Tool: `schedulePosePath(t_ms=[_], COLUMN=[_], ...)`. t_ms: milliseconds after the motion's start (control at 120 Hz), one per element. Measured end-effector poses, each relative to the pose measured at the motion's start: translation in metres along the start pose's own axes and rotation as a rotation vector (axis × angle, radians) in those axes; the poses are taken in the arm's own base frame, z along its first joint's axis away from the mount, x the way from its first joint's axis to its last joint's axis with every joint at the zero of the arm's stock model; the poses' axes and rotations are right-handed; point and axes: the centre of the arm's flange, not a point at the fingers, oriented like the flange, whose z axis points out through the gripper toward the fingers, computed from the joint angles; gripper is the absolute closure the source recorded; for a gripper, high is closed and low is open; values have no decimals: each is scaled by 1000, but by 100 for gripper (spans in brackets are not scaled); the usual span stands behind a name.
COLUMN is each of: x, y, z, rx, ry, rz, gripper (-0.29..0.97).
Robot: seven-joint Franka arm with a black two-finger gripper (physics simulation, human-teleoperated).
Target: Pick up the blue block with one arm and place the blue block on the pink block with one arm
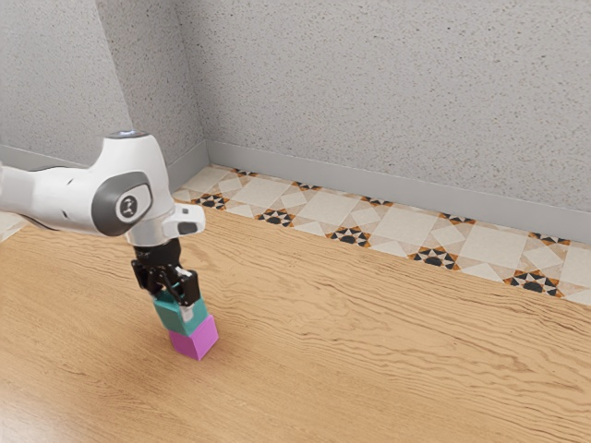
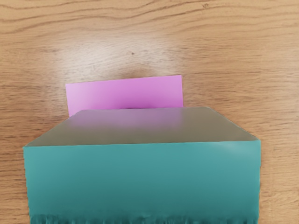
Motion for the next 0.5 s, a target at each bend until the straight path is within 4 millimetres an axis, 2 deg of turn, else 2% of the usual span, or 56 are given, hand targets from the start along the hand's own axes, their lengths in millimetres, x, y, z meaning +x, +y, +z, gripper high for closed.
schedulePosePath(t_ms=[150,267,442,500], x=[-1,-3,-19,-20], y=[-3,-3,18,22], z=[-1,-17,-67,-99], rx=[-3,-8,-17,-4], ry=[1,30,104,140], rz=[-2,1,60,82], gripper=[10,6,2,2])
